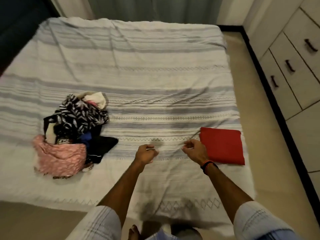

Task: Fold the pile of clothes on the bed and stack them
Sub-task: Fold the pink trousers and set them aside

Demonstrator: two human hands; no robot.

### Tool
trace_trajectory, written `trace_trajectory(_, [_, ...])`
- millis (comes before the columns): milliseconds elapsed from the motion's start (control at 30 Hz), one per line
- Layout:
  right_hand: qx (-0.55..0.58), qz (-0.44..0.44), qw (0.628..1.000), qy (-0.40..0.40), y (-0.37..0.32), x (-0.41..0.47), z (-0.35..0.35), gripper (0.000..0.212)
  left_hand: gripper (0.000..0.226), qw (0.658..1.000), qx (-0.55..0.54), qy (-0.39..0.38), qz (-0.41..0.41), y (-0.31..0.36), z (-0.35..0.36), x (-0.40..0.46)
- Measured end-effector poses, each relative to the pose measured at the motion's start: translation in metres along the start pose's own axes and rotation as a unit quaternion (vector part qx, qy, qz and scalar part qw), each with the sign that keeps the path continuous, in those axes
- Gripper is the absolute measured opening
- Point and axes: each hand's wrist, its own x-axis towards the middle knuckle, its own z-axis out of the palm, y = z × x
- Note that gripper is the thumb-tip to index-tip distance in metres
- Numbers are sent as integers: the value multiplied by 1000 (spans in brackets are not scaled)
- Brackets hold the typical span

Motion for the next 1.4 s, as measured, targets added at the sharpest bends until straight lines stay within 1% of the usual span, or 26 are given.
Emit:
trace_trajectory(100, [-3,-27,1000,-13,-29,-19,41,16,31,1000,-25,9,0,-14,-56,-8])
trace_trajectory(200, [-13,-46,998,-28,-55,-40,91,16,25,999,-45,30,2,-30,-117,-21])
trace_trajectory(367, [-26,-74,994,-79,-103,-63,169,20,33,995,-70,75,-14,-54,-208,-39])
trace_trajectory(433, [-30,-78,992,-99,-122,-63,196,20,31,992,-86,92,-16,-60,-236,-37])
trace_trajectory(533, [-50,-94,987,-124,-148,-54,233,23,23,987,-105,122,-25,-60,-270,-34])
trace_trajectory(667, [-55,-110,981,-152,-186,-32,277,25,12,981,-90,171,-16,-57,-311,-22])
trace_trajectory(733, [-56,-111,980,-158,-201,-23,291,22,14,979,-80,186,-17,-55,-327,-16])
trace_trajectory(833, [-65,-114,972,-195,-226,-8,317,16,16,972,-118,202,-32,-46,-354,-3])
trace_trajectory(867, [-73,-122,967,-210,-233,-2,324,16,17,971,-115,210,-29,-42,-361,2])
trace_trajectory(967, [-100,-118,962,-223,-254,14,346,18,16,974,-92,205,-43,-40,-379,18])
trace_trajectory(1067, [-128,-119,955,-238,-261,25,368,19,20,974,-91,201,-55,-41,-394,37])
trace_trajectory(1133, [-158,-115,948,-250,-263,35,390,21,19,977,-71,189,-62,-47,-407,57])
trace_trajectory(1267, [-212,-60,938,-266,-251,48,435,31,21,983,-21,155,-92,-73,-423,92])
trace_trajectory(1400, [-259,-5,928,-269,-244,56,474,39,24,987,12,120,-104,-92,-434,122])
